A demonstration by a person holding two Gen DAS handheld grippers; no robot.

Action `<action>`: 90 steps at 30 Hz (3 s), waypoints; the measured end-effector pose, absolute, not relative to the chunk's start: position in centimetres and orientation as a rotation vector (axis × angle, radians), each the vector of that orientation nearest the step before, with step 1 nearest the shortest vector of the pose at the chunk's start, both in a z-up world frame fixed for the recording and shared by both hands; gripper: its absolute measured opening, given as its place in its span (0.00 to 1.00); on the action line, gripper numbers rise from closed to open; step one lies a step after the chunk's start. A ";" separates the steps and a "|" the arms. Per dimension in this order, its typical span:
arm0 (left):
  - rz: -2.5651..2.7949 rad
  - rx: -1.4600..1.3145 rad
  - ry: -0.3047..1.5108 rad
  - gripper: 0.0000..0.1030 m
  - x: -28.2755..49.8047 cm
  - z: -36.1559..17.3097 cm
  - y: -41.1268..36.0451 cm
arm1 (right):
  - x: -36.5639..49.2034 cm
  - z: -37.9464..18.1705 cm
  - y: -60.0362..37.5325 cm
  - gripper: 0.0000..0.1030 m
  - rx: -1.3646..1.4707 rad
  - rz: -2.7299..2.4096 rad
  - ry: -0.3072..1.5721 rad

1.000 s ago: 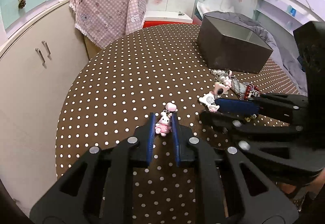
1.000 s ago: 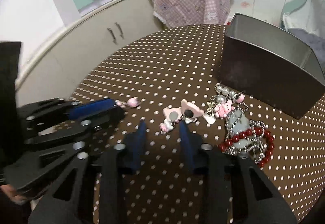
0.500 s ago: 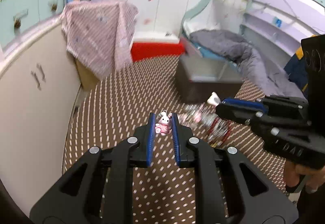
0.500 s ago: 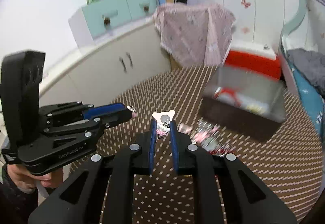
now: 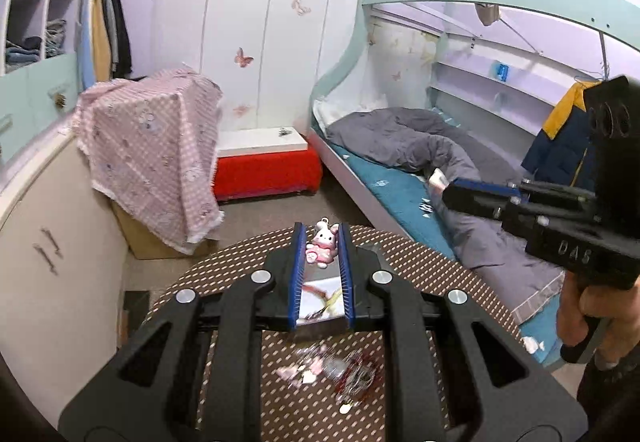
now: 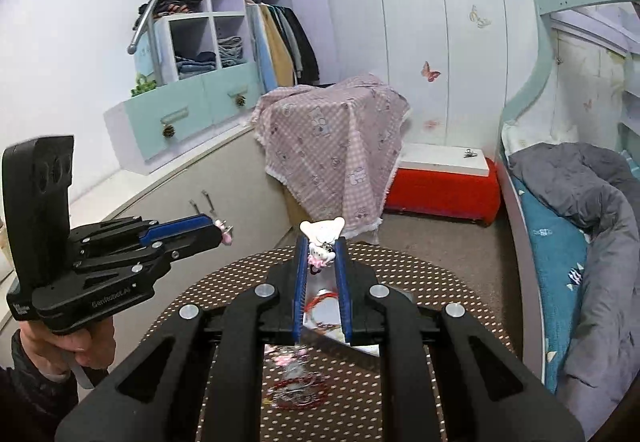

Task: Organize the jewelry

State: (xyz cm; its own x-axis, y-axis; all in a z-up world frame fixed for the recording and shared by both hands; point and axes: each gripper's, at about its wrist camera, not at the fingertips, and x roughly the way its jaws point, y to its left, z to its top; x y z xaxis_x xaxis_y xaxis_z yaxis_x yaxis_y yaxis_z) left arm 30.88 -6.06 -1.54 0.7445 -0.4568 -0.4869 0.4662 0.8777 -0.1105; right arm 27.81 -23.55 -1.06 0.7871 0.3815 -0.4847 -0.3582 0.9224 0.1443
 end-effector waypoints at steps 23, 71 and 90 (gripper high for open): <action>-0.343 0.010 0.580 0.92 35.5 -3.7 -6.4 | 32.2 -5.8 -28.0 0.92 0.282 0.241 0.628; -0.140 0.078 0.709 0.93 27.7 -13.9 -2.3 | 24.1 -10.7 -22.7 0.92 0.189 0.253 0.678; -0.265 0.118 0.882 0.18 31.6 -19.6 -4.7 | 25.4 -14.2 -21.7 0.92 0.163 0.296 0.770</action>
State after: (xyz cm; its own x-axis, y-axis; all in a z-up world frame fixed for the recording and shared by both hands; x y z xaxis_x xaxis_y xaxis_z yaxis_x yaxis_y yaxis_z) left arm 31.57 -4.71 -19.62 0.6053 -0.1803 -0.7753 0.2767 0.9609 -0.0074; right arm 25.40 -21.67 -14.22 0.6792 0.3217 -0.6597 -0.2036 0.9461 0.2517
